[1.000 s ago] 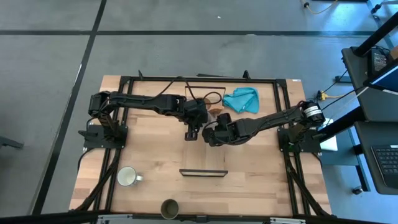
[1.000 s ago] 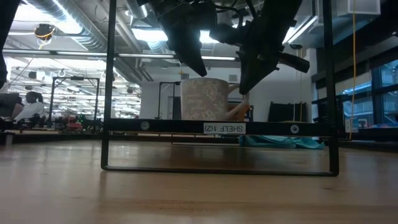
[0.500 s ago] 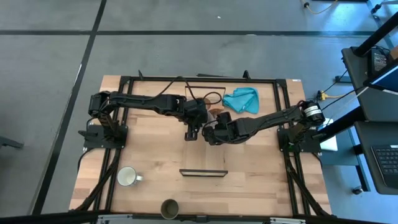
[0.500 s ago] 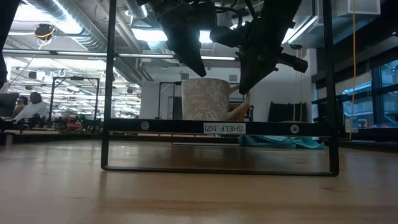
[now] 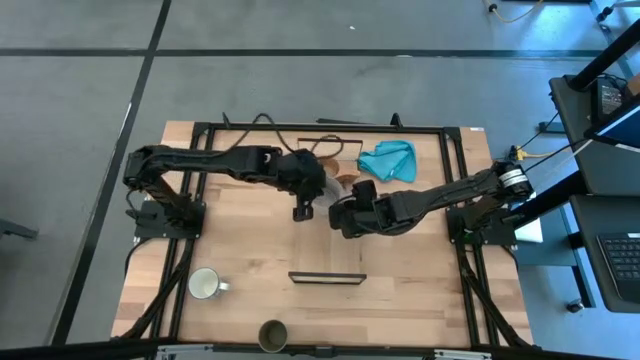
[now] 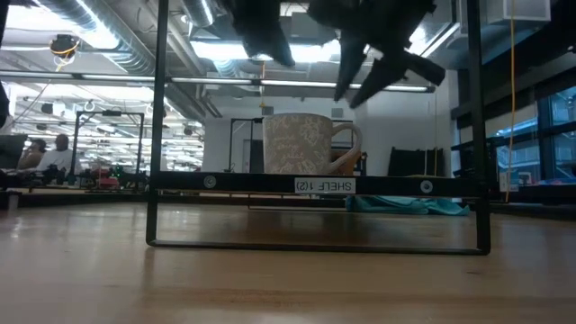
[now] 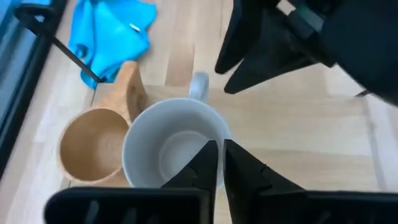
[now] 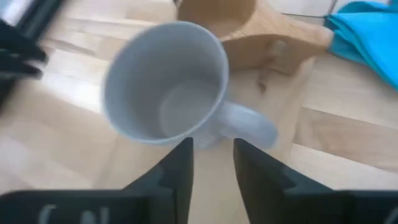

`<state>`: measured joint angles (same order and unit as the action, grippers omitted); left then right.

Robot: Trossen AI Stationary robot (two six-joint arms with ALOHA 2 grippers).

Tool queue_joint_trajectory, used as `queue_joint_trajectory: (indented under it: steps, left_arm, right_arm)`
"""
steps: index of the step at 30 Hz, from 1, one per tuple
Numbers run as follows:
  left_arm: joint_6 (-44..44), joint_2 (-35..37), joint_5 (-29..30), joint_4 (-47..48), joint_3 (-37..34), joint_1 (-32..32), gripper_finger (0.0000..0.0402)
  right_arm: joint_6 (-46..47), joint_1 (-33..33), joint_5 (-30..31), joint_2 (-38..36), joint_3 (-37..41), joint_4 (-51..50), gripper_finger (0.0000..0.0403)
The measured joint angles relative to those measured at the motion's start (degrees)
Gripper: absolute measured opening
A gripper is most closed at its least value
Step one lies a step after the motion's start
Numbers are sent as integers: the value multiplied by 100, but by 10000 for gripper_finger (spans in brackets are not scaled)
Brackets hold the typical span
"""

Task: Stack small to large cups/mugs on shelf
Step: Put the blue mug on the shelf

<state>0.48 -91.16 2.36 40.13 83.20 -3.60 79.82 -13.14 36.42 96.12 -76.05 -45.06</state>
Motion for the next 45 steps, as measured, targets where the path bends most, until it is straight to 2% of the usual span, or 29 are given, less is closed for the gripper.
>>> queue_joint_trajectory:
  steps: [4,6,11,15,21,27,30,37,45]
  left_arm:
    - [-297,330,70,374,2,160,38]
    - [-405,457,319,674,13,256,45]
    - [-835,656,880,2216,0,579,53]
    - [-1309,924,1260,2948,0,938,55]
    - [-2151,1458,1340,3542,0,1447,55]
    - [-3352,1845,1360,3790,2,1973,55]
    - [-3903,1969,1296,3947,2,2340,55]
    - [-4764,2007,867,5023,-56,3512,55]
    - [-6013,2069,100,4929,-1019,4709,55]
  right_arm:
    - [-331,-63,163,-152,-86,150,147]
    - [-495,-66,165,-155,-214,166,157]
    - [-939,-139,128,-152,-511,149,172]
    - [-1326,-193,251,-146,-799,145,176]
    - [-1937,-195,287,-146,-1066,126,177]
    - [-2319,-195,100,-146,-1134,135,177]
    - [-2322,-195,-79,-146,-1139,135,177]
    - [-2369,-238,-296,-144,-1139,137,177]
    - [-2616,-276,-303,-140,-1139,271,177]
